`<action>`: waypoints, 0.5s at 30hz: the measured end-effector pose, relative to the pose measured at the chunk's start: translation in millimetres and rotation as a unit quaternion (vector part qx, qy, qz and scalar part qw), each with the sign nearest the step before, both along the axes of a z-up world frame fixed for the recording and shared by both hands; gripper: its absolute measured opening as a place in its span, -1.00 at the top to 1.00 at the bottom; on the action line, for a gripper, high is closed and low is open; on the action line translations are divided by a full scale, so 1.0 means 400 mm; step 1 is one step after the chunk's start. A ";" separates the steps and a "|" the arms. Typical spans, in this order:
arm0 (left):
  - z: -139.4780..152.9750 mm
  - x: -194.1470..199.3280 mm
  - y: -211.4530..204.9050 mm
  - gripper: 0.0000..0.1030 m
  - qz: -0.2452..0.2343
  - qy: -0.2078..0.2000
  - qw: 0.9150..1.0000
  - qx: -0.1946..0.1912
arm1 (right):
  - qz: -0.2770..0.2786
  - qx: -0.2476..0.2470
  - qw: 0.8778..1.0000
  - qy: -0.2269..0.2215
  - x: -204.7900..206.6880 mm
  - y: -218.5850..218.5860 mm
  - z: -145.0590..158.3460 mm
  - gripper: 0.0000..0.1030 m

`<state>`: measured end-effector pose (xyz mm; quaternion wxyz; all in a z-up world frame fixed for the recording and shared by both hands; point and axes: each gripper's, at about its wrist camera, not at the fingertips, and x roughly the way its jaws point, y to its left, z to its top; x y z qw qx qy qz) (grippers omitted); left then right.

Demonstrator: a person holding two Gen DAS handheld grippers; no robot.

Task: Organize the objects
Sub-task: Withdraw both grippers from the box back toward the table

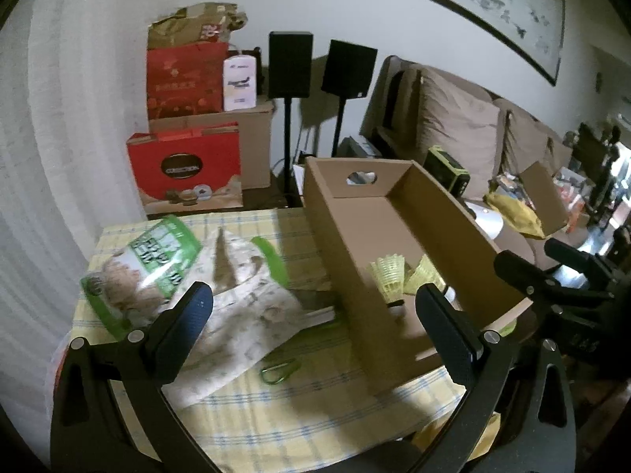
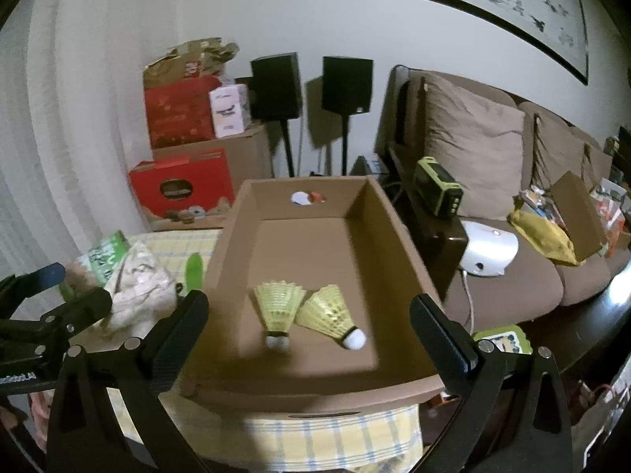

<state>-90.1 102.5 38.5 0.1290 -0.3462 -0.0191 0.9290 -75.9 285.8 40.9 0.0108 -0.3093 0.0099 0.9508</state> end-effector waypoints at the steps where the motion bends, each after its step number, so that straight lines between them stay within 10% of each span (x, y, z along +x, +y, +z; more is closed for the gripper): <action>1: 0.003 0.003 -0.015 -1.00 0.004 0.002 1.000 -0.003 | 0.003 0.000 1.000 0.001 0.000 -0.010 0.004 -0.99; 15: -0.091 0.011 -0.250 -0.99 0.075 -0.029 0.997 -0.021 | 0.058 -0.007 0.998 -0.006 -0.005 -0.137 -0.010 -0.99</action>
